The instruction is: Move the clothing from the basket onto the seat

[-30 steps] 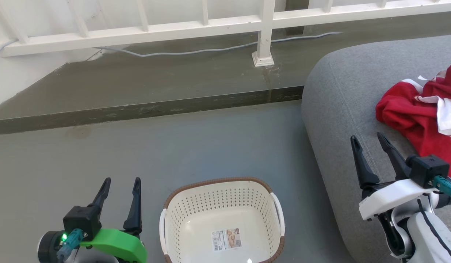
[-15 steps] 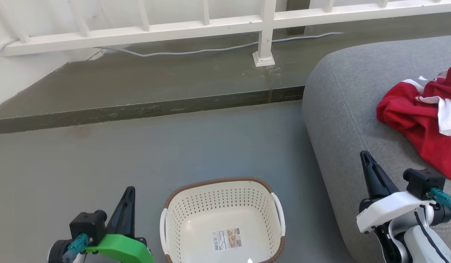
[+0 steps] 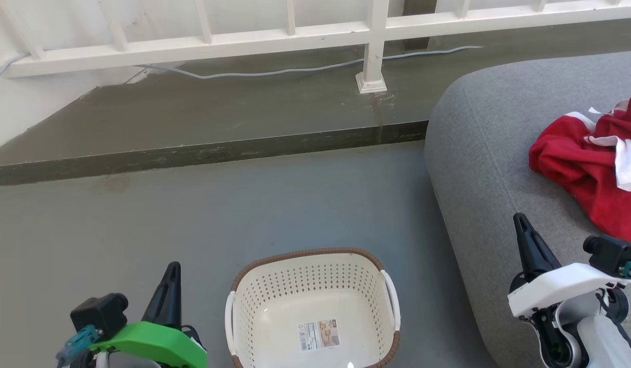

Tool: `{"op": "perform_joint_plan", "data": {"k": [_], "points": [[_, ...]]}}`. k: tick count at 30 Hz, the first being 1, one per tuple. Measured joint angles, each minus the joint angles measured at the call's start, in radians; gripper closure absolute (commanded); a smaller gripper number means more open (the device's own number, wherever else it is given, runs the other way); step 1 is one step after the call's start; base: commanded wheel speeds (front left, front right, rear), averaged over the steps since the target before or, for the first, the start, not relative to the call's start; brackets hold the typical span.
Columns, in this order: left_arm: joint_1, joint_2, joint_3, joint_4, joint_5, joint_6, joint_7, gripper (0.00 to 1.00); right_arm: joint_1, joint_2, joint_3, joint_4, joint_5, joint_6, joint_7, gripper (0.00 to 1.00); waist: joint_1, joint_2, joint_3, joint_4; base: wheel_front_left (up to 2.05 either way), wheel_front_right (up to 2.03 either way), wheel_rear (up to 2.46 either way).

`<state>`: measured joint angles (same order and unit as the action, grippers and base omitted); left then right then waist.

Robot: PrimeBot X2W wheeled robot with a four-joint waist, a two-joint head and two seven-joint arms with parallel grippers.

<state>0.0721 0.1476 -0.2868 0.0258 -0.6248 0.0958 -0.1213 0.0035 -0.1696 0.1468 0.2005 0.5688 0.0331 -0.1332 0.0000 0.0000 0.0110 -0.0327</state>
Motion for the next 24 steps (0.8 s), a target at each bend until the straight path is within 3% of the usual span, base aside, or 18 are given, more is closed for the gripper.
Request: {"op": "perform_joint_plan", "data": {"k": [24], "points": [[-0.006,-0.007,0.094,0.061,-0.347,-0.061,0.06,1.0,-0.016,0.043,-0.092,0.027,0.329,0.023,0.083,1.0,0.0,0.0,-0.002,0.01,0.0,0.0,0.0]]}}
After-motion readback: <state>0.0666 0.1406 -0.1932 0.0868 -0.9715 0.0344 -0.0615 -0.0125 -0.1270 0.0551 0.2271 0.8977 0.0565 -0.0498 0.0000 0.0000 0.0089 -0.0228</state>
